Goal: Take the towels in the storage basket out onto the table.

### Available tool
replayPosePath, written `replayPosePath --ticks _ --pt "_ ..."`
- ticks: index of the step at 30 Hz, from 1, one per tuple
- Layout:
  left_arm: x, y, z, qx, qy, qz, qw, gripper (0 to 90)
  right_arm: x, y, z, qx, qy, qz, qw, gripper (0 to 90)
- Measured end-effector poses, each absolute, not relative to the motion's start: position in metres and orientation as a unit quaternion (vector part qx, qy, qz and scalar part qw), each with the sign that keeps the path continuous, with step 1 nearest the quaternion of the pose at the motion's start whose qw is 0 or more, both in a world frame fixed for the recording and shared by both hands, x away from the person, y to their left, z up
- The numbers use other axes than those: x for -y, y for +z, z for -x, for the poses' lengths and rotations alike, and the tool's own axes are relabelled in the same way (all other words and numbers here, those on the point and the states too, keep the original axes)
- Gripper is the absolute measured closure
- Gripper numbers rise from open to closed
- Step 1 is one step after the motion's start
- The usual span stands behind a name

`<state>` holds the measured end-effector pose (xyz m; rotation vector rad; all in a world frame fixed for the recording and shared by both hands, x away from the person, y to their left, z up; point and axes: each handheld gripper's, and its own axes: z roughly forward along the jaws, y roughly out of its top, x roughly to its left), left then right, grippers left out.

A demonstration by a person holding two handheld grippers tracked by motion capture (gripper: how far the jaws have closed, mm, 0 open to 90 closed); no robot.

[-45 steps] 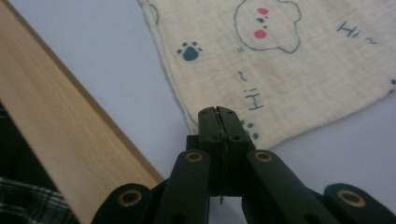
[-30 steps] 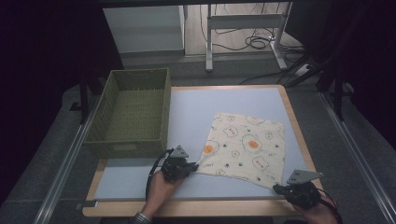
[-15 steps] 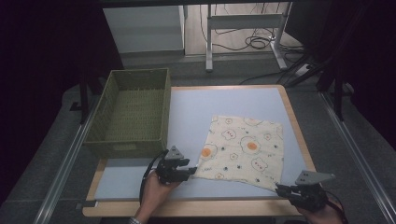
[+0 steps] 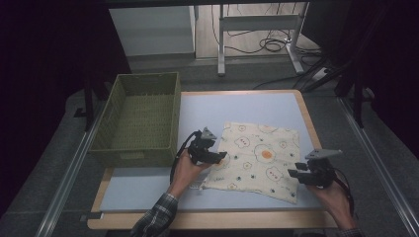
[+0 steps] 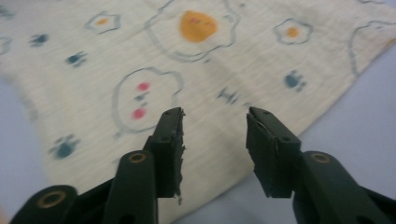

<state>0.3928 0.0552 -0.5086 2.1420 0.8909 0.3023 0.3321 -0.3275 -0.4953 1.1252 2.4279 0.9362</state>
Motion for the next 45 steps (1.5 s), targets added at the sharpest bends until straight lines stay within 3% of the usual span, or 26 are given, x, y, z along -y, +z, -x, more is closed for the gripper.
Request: replayPosePath --ticks 4,7,18,24,35,41,43,45 --pt "-0.051 -0.508 -0.415 -0.361 0.124 -0.841 0.383 30.2 0.33 -0.493 -0.353 -0.837 0.324 -0.408 0.169 45.9" --pt "-0.051 -0.509 -0.426 -0.363 0.13 -0.842 0.377 30.7 0.332 -0.491 -0.364 -0.83 0.323 -0.417 0.18 45.9" --pt "-0.042 -0.517 -0.479 -0.378 0.16 -0.838 0.359 52.9 0.352 -0.492 -0.415 -0.805 0.326 -0.458 0.191 59.0" --pt "-0.031 -0.52 -0.497 -0.383 0.16 -0.837 0.356 59.0 0.354 -0.495 -0.433 -0.801 0.312 -0.467 0.206 65.5" --pt "-0.021 -0.528 -0.508 -0.394 0.165 -0.831 0.357 59.5 0.359 -0.503 -0.464 -0.781 0.321 -0.495 0.205 69.7" --pt "-0.022 -0.534 -0.513 -0.407 0.17 -0.824 0.357 54.3 0.352 -0.511 -0.478 -0.784 0.304 -0.495 0.217 62.2" --pt "-0.023 -0.535 -0.514 -0.409 0.156 -0.821 0.367 61.1 0.351 -0.513 -0.48 -0.783 0.306 -0.496 0.218 63.6" --pt "-0.023 -0.536 -0.513 -0.41 0.148 -0.819 0.373 67.6 0.348 -0.512 -0.481 -0.783 0.309 -0.499 0.205 77.2"
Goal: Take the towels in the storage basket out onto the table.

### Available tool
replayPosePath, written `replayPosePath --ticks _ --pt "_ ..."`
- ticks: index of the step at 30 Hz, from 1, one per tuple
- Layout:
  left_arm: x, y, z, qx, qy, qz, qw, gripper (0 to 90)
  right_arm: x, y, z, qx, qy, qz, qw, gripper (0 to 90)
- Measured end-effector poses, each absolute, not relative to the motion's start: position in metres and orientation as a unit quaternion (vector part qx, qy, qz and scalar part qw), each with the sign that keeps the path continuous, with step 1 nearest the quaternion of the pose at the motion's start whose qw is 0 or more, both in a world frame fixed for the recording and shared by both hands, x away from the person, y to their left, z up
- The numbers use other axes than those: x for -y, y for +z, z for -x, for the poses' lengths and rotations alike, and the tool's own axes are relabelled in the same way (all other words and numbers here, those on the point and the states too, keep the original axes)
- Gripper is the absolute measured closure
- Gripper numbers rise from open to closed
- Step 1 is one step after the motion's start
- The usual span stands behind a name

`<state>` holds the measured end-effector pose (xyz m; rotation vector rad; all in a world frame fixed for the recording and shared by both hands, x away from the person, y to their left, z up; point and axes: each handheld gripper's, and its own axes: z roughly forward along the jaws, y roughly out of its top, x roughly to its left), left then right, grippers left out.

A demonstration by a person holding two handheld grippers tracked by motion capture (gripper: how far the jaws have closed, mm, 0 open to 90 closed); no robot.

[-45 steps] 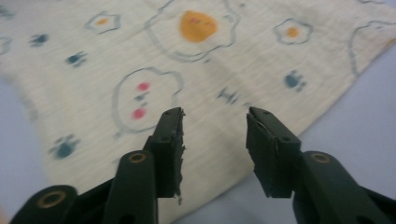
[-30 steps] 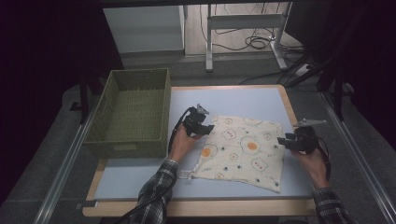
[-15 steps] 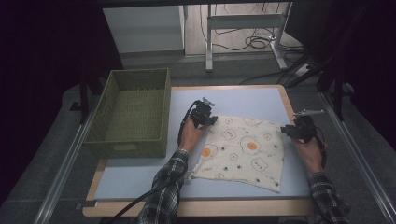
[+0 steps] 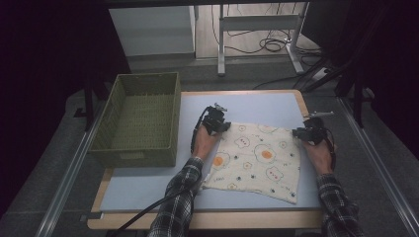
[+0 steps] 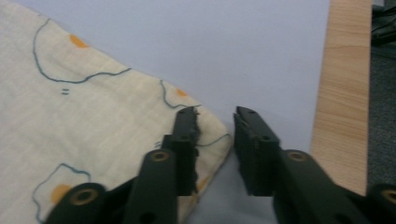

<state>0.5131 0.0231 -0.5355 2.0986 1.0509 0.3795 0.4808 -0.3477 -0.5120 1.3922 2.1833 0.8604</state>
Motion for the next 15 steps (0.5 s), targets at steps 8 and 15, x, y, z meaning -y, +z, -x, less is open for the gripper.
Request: replayPosePath --ticks 8,15 --pt "-0.02 -0.531 -0.511 -0.406 0.139 -0.822 0.374 88.4 0.337 -0.505 -0.48 -0.801 0.28 -0.487 0.207 87.0" --pt "-0.03 -0.505 -0.509 -0.408 0.177 -0.807 0.389 88.3 0.329 -0.48 -0.485 -0.8 0.302 -0.468 0.223 87.0"
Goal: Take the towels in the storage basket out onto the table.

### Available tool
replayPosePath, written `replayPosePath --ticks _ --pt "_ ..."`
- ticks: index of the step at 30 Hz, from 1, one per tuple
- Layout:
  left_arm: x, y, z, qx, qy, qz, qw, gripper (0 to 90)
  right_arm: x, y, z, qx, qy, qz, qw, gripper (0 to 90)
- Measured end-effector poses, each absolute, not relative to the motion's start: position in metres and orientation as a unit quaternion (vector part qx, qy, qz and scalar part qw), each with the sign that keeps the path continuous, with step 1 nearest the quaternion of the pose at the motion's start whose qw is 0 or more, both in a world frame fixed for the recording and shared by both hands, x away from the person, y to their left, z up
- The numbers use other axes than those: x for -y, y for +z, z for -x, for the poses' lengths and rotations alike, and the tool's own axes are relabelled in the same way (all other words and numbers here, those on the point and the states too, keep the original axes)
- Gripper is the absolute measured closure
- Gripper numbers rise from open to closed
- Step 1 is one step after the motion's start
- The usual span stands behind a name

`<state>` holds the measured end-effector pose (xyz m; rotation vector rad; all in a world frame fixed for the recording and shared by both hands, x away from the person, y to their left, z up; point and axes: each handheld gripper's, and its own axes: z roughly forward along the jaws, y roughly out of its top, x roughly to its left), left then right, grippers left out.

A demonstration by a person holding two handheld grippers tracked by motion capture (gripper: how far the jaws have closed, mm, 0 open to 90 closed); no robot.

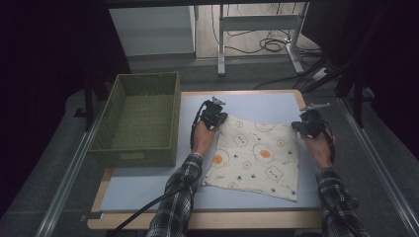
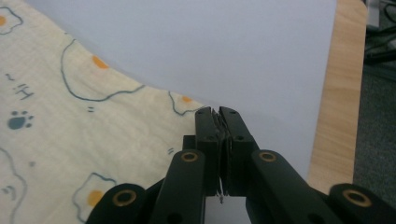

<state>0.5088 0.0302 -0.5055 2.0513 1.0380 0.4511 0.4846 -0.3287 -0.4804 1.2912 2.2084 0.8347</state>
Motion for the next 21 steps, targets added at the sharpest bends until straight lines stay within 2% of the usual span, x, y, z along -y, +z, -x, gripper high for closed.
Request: replayPosePath --ticks 5,21 --pt "-0.035 -0.501 -0.494 -0.394 0.195 -0.813 0.382 88.2 0.326 -0.477 -0.472 -0.807 0.31 -0.45 0.224 87.1" --pt "-0.061 -0.499 -0.424 -0.375 0.17 -0.806 0.424 87.9 0.337 -0.476 -0.404 -0.82 0.333 -0.408 0.224 87.0"
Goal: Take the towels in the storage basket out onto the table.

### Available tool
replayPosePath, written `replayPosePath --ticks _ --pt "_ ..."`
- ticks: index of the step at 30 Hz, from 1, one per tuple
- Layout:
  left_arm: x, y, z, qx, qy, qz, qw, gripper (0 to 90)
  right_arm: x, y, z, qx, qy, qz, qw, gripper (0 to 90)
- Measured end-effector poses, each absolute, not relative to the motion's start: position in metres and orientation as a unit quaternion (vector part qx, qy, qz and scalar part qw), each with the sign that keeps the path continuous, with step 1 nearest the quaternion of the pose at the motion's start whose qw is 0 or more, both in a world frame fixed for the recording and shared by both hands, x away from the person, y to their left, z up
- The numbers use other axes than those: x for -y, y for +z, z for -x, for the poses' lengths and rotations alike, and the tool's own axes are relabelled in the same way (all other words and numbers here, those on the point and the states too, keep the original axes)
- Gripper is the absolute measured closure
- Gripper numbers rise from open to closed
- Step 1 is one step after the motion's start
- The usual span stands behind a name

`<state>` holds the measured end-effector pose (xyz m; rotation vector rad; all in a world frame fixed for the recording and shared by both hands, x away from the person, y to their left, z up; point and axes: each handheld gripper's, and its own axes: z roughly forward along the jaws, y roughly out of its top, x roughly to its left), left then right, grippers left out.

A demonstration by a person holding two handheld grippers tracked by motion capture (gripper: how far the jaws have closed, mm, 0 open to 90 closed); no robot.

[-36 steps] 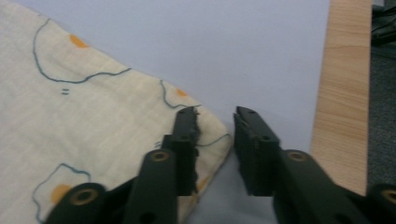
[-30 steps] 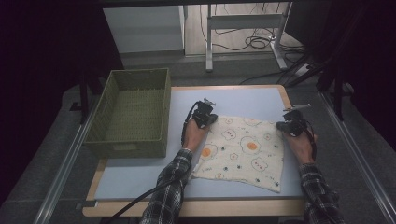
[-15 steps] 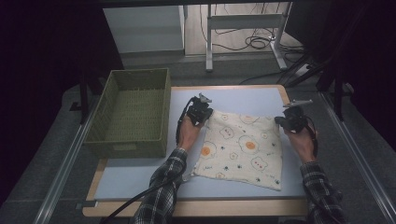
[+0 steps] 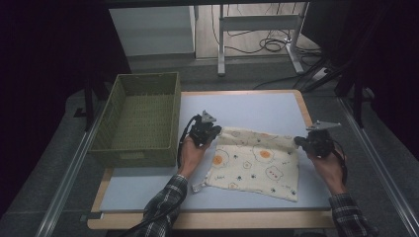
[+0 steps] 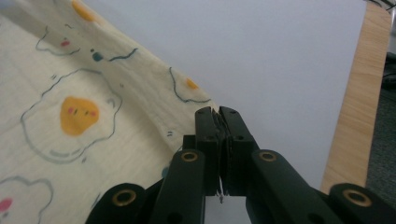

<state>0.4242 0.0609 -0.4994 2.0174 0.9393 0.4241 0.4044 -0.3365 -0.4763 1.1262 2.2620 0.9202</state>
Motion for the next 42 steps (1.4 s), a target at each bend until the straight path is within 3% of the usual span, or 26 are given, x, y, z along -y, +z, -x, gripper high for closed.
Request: replayPosePath --ticks 23,42 --pt "-0.085 -0.518 -0.333 -0.335 0.134 -0.805 0.471 87.4 0.337 -0.486 -0.294 -0.829 0.367 -0.374 0.194 86.9" --pt "-0.091 -0.536 -0.294 -0.325 0.108 -0.815 0.468 86.9 0.331 -0.505 -0.256 -0.847 0.355 -0.353 0.176 86.3"
